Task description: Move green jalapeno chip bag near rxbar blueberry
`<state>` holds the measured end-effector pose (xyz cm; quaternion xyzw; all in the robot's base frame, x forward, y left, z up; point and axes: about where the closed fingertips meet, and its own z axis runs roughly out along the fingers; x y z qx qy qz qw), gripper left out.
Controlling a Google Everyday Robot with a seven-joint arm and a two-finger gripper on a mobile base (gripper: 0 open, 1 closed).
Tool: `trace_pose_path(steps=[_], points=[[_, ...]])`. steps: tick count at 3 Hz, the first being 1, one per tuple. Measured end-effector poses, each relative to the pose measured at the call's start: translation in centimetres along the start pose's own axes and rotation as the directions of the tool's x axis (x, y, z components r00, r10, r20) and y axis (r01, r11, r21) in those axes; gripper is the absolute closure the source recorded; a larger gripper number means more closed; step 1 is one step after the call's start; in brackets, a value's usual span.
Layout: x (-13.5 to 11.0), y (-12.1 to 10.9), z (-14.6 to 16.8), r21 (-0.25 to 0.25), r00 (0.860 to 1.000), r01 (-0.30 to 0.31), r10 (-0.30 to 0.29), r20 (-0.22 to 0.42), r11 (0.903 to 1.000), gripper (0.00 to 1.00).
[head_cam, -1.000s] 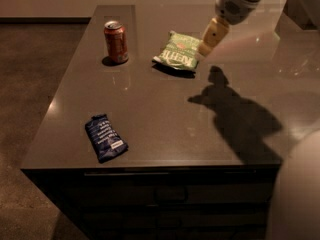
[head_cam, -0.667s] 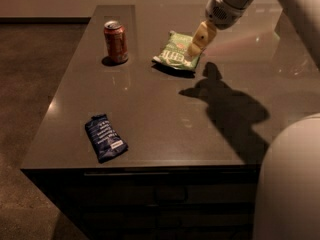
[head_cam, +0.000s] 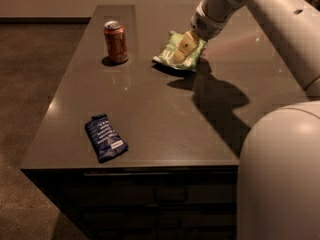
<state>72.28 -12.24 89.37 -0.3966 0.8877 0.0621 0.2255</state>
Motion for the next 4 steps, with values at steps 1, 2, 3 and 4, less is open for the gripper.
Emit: trace_pose_path(steps=[1, 2, 3, 4], points=[[-0.6, -0.4, 2.1, 0.007, 0.999, -0.044, 0.044, 0.003, 0.9990, 0.00], [-1.3, -0.3, 3.6, 0.004, 0.998, -0.067, 0.067, 0.004, 0.9978, 0.00], [-1.5, -0.6, 4.7, 0.006, 0.996, -0.093, 0.093, 0.011, 0.9957, 0.18], [-1.2, -0.9, 5.1, 0.016, 0.994, -0.110, 0.110, 0.011, 0.9938, 0.41]])
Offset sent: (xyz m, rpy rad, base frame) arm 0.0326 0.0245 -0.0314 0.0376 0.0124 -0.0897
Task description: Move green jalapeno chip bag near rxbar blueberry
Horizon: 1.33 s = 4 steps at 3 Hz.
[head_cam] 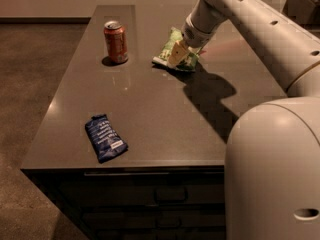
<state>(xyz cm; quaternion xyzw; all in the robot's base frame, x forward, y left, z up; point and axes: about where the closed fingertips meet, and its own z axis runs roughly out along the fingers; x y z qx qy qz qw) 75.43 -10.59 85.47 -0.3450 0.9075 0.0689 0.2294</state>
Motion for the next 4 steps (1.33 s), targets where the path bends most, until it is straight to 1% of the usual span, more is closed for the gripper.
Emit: trace_pose_path(steps=[1, 2, 3, 4], points=[[0.0, -0.1, -0.6, 0.003, 1.000, 0.010, -0.010, 0.009, 0.9999, 0.64], [-0.1, 0.4, -2.4, 0.000, 0.998, 0.062, -0.062, 0.032, 0.9981, 0.87], [0.3, 1.9, -5.2, -0.018, 0.987, 0.150, -0.149, 0.064, 0.9885, 1.00], [1.6, 4.2, -7.7, -0.050, 0.961, 0.270, -0.266, 0.081, 0.9614, 1.00]])
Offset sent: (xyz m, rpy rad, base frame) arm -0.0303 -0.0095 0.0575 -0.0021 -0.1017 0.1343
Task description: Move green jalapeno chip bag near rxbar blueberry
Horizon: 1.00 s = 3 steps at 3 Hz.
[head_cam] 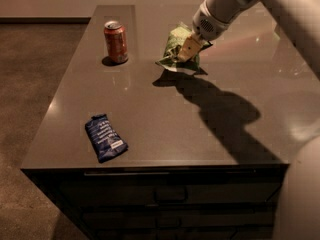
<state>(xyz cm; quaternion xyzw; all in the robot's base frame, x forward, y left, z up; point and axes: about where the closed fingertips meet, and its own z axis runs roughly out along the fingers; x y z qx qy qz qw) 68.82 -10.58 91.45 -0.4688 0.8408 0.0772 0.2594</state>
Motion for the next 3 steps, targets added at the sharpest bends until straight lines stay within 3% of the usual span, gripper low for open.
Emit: trace_pose_path(steps=[1, 2, 3], points=[[1.1, 3.2, -2.4, -0.059, 0.992, 0.124, -0.124, 0.005, 0.9905, 1.00], [2.7, 6.7, -4.2, -0.134, 0.973, 0.233, -0.232, 0.021, 0.9634, 1.00], [2.9, 10.8, -4.6, -0.223, 0.933, 0.361, -0.354, 0.073, 0.9056, 1.00]])
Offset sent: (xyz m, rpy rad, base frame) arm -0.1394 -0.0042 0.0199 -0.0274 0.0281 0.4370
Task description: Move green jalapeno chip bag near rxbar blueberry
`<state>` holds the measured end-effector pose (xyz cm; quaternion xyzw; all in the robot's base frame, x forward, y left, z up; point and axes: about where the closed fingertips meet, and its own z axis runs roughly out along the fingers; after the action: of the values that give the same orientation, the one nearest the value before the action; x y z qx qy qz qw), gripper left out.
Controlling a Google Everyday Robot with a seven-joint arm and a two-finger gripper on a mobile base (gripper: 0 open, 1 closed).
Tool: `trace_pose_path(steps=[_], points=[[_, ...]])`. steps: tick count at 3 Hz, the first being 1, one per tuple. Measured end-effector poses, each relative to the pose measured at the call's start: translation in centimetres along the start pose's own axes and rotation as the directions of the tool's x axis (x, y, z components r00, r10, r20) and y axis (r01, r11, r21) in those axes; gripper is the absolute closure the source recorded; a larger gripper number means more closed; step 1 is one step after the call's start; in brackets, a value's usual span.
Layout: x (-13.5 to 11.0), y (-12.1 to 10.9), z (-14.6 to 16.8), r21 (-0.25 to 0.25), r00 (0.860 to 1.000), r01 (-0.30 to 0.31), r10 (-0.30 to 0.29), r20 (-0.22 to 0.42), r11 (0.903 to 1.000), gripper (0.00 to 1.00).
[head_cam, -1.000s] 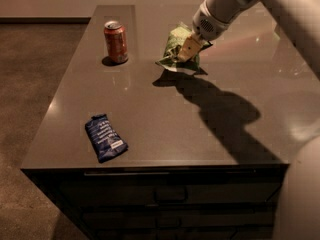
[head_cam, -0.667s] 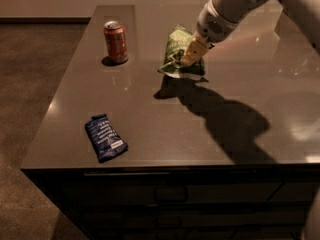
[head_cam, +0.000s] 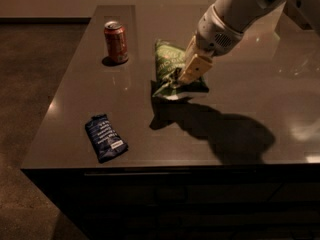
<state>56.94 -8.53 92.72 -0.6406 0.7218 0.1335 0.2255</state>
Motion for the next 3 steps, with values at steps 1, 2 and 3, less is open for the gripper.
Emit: trace_pose_path(steps=[1, 2, 3], points=[[-2.1, 2.9, 1.2, -0.075, 0.990, 0.138, -0.137, 0.022, 0.9876, 1.00], [-4.3, 5.2, 3.0, -0.142, 0.968, 0.252, -0.249, 0.042, 0.9572, 1.00], [-5.9, 7.0, 4.6, -0.175, 0.948, 0.317, -0.313, 0.050, 0.9321, 0.82]])
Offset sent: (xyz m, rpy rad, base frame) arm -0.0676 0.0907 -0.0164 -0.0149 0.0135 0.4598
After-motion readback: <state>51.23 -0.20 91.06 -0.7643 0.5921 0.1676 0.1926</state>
